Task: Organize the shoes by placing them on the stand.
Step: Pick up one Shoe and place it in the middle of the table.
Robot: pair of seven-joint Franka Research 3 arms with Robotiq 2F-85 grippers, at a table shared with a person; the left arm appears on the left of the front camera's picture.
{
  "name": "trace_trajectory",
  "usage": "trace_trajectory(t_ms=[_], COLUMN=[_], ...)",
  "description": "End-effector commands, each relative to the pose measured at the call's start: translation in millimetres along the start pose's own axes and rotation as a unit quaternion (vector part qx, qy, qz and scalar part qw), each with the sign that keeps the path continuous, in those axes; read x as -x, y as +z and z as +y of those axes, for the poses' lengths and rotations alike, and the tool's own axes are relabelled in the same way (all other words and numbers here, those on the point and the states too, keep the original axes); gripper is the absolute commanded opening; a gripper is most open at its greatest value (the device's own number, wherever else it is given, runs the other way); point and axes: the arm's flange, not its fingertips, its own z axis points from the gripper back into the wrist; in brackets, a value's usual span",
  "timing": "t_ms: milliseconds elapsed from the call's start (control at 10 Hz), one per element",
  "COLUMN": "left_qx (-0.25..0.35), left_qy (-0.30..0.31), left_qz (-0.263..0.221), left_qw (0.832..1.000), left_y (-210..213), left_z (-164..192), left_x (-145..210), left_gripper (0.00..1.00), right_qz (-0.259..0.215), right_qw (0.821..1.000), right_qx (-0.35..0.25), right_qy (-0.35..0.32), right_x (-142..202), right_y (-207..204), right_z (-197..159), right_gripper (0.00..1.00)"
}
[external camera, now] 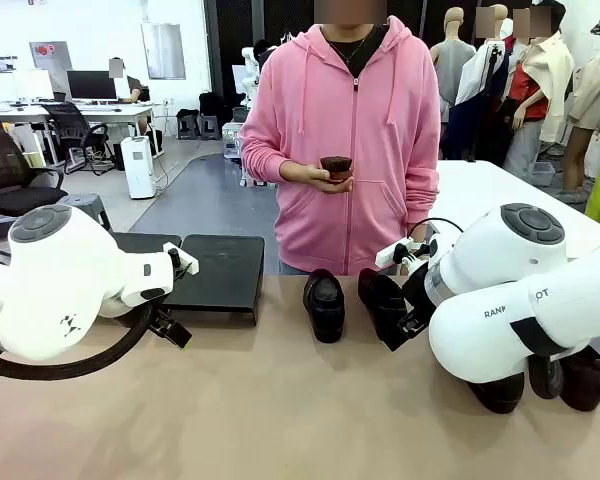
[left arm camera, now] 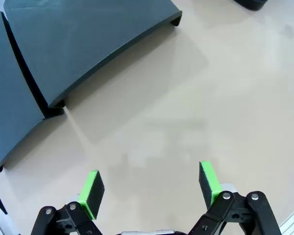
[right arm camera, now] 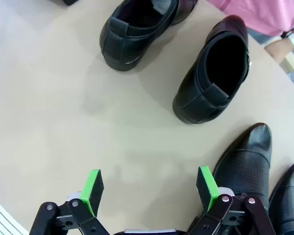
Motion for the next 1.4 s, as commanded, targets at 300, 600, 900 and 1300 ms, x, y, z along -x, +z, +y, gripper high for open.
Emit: trace_trajectory(t_ms=[300,600,900,1300], left_qx=[0.000,0.000,0.000,0.023], left_qy=[0.000,0.000,0.000,0.075], left_qz=[0.000,0.000,0.000,-0.004], left_qw=[1.000,1.000,1.000,0.997], left_y=[0.3,0.3,0.3,76.8], left_z=[0.0,0.0,0.0,-5.2], left_x=[-0.1,-0.1,-0.1,-2.0], left_gripper=[1.00,1.00,1.00,1.00], right_qz=[0.000,0.000,0.000,0.022], right_qw=[1.000,1.000,1.000,0.999], right_qx=[0.000,0.000,0.000,-0.006], right_qy=[0.000,0.000,0.000,-0.044], right_x=[0.0,0.0,0.0,-2.2], right_y=[0.0,0.0,0.0,75.1], right_z=[0.0,0.0,0.0,-1.1], right_gripper=[1.00,1.00,1.00,1.00])
